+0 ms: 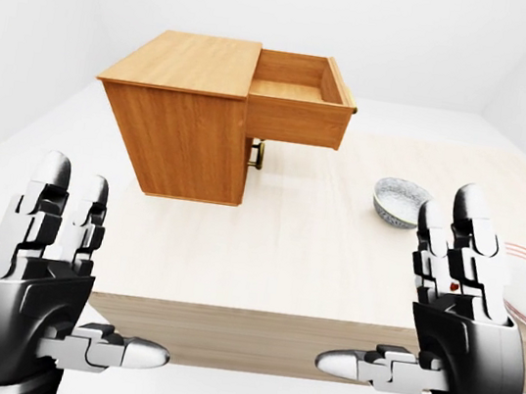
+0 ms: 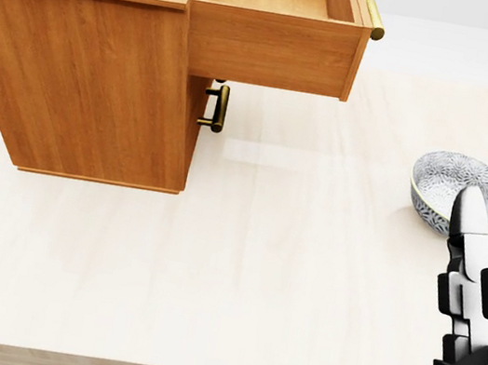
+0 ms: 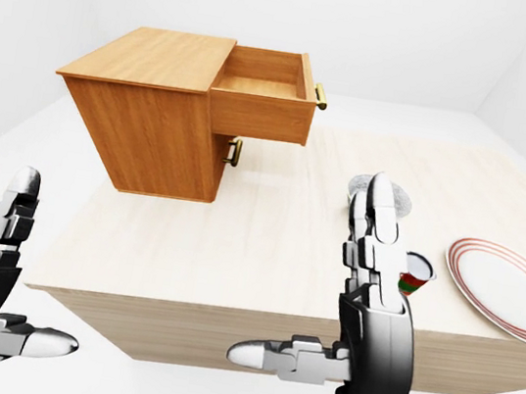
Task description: Put the ketchup in the top drawer of the cabinet.
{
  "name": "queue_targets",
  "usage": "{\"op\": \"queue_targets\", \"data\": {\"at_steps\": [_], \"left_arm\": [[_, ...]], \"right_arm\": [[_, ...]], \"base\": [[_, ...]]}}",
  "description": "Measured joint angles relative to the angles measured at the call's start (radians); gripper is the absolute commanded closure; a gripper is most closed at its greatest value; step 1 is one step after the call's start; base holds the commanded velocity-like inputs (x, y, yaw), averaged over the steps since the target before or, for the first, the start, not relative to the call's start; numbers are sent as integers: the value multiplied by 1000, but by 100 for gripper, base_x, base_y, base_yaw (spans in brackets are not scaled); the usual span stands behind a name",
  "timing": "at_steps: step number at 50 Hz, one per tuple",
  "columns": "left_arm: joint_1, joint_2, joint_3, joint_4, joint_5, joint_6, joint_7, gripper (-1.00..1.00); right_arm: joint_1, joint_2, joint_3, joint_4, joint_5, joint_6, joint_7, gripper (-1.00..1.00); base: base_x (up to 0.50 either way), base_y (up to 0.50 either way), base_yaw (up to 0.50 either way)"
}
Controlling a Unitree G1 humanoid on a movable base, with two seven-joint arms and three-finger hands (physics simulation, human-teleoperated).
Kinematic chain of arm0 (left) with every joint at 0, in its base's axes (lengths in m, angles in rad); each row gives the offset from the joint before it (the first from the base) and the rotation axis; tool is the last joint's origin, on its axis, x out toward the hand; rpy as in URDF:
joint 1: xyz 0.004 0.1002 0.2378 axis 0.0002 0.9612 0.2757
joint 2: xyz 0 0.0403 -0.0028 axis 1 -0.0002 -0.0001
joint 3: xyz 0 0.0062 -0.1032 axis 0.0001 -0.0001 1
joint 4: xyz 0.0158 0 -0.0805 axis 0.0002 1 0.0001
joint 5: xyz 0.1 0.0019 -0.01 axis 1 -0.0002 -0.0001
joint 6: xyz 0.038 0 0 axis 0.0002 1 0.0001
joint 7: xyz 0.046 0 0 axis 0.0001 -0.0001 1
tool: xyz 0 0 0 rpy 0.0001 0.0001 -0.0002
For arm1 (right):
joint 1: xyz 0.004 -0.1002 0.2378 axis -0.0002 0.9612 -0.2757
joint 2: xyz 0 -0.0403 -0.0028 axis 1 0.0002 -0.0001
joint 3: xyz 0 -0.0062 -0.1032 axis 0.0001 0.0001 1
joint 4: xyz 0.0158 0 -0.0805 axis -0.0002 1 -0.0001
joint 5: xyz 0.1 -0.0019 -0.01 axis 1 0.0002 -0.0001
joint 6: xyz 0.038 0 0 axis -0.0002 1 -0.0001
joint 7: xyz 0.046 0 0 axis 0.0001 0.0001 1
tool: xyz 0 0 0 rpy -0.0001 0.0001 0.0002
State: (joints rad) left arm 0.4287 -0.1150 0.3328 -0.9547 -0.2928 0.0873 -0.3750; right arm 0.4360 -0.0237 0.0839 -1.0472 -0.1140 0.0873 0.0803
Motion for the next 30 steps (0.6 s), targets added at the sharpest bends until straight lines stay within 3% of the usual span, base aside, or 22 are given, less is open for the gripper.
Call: {"op": "queue_targets", "data": {"at_steps": [12, 30], "left_arm": [[-3, 5, -3, 9, 4, 0, 4, -100], [3, 3, -6, 5, 2, 0, 3, -100]], "right_arm": [[-15, 19, -32, 0, 49, 0, -5, -100], [-4, 37, -84, 0, 111, 0, 10, -100]], "base": [[2, 8, 0], [50, -14, 0]]}}
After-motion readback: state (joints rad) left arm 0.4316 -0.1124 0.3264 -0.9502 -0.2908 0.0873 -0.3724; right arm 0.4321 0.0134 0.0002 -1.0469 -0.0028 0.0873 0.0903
